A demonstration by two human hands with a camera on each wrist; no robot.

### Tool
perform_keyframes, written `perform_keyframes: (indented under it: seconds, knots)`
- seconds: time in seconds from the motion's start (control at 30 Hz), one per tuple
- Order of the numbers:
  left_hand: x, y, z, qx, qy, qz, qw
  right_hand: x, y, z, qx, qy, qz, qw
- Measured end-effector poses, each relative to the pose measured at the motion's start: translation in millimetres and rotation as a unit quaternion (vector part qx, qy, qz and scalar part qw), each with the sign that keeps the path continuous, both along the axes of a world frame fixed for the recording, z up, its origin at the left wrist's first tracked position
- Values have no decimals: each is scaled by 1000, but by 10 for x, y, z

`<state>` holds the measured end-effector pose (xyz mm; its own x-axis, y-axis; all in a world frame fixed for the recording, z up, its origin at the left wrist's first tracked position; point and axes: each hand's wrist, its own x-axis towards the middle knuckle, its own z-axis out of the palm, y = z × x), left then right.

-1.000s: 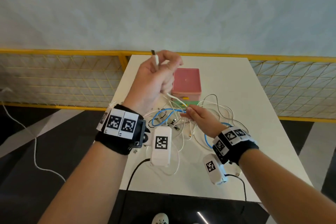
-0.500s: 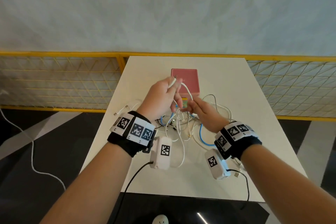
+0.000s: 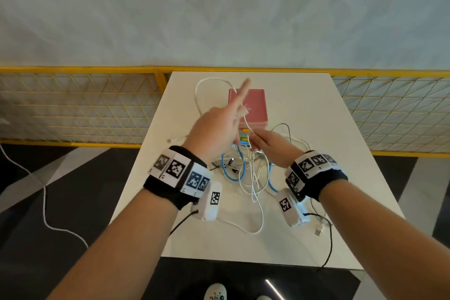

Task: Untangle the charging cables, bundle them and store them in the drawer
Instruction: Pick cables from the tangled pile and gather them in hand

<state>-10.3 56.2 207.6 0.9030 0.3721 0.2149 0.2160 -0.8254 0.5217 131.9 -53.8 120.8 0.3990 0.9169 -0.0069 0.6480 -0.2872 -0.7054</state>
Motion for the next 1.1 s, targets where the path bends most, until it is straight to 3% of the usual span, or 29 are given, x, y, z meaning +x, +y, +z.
perform_keyframes:
  seconds: [0.1,0.17,0.3,0.4,0.47,0.6,0.67,0.73,0.83,0.97,1.1]
  knots:
    - [152,-13,-214,-44,142,-25,989,-30,33,218,43,-51,22,998]
    - [178,43,-292,-76,134,-28,988,-14,29,289,77,-64,24,995]
    - [149,139,-123,-45,5,5,999,57,6,100,87,-9,-1,996]
    - [136,244,109,-144,-157,52,976,49,-47,-151,61,61,-35,996]
    - [112,339,178,-181,-202,85,959,44,-54,-258,53,62,-39,996]
    - [-6,340,163,-131,-172,121,969,41,-7,-179,37,36,-39,998]
    - [-29,273,113,-82,-133,81,984,61,18,-120,34,1,-11,999]
    - [39,188,-2,-59,-21,27,998,59,55,-56,45,-30,23,998]
    - [156,132,-225,-74,115,0,991,37,101,65,93,-65,33,993]
    - [173,135,-260,-76,84,14,993,46,113,73,94,-69,3,993]
    - [141,170,51,-33,-37,59,997,75,118,-181,39,-3,-52,998]
